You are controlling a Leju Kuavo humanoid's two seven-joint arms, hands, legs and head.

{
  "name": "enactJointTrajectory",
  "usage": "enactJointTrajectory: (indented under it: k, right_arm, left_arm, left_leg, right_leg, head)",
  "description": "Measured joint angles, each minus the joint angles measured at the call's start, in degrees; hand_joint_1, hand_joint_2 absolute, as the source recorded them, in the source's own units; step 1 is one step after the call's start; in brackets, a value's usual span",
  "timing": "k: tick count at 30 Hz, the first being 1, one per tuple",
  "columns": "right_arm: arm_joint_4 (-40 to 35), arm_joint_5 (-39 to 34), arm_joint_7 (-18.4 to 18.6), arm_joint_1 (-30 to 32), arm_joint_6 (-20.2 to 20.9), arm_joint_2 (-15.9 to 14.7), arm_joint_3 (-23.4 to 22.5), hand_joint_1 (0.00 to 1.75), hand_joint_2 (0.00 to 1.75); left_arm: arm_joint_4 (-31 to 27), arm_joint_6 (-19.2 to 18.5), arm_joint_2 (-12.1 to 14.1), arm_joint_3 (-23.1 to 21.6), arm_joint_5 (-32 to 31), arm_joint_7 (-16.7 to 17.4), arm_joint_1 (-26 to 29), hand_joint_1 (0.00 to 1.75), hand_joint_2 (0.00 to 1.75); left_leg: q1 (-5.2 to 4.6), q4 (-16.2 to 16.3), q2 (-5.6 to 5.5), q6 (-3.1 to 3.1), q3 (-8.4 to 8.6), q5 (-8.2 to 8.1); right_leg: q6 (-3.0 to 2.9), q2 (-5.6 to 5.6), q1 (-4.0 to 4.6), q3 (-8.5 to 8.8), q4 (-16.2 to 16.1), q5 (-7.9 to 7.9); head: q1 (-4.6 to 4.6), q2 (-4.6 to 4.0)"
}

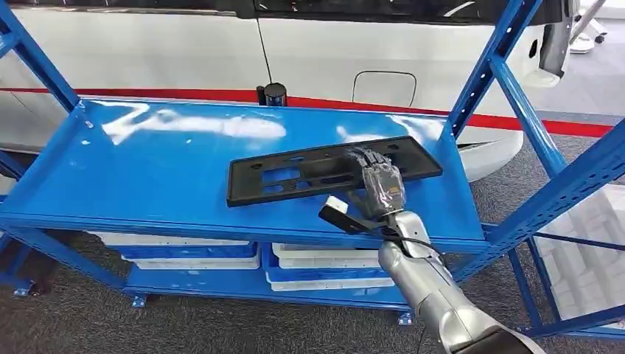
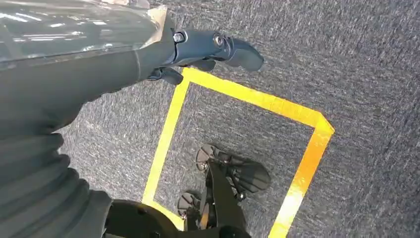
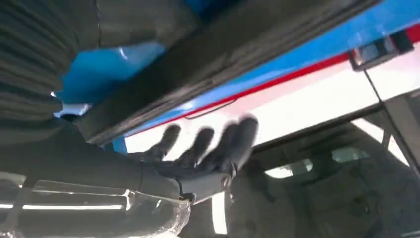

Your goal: Take the parts from the cabinet and place them on the table.

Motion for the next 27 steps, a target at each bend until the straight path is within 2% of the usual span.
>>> enactJointTrajectory:
  k: [17, 21, 27]
  right_arm:
    - [0.0, -0.1, -0.9, -0.2, 0.5, 0.2, 0.8, 1.75, 1.75]
    - [0.0, -0.5, -1.6, -0.2, 0.5, 0.2, 0.8, 1.75, 1.75]
    - [0.0, -0.3, -1.9, -0.2, -2.2, 0.3, 0.9, 1.75, 1.75]
  left_arm:
    - [0.0, -1.0, 0.1, 0.0, 0.6, -0.2, 0.2, 0.0, 1.75]
    - [0.0, -3.5, 0.1, 0.0, 1.1, -0.2, 0.2, 0.0, 1.75]
    - [0.0, -2.9, 0.2, 0.0, 1.2, -0.3, 0.2, 0.0, 1.75]
  left_leg:
    - [0.0, 0.0, 0.01, 0.0, 0.05, 0.0]
    - [0.0, 0.0, 0.01, 0.0, 0.05, 0.0]
    - [0.0, 0.0, 0.01, 0.0, 0.05, 0.0]
  right_leg:
    - [0.0, 0.0, 0.0, 0.06, 0.0, 0.0]
    - [0.0, 0.0, 0.0, 0.05, 0.0, 0.0]
    - [0.0, 0.0, 0.0, 0.05, 0.0, 0.0]
  head:
    - [0.0, 0.0]
    - [0.0, 0.0]
    - [0.0, 0.0]
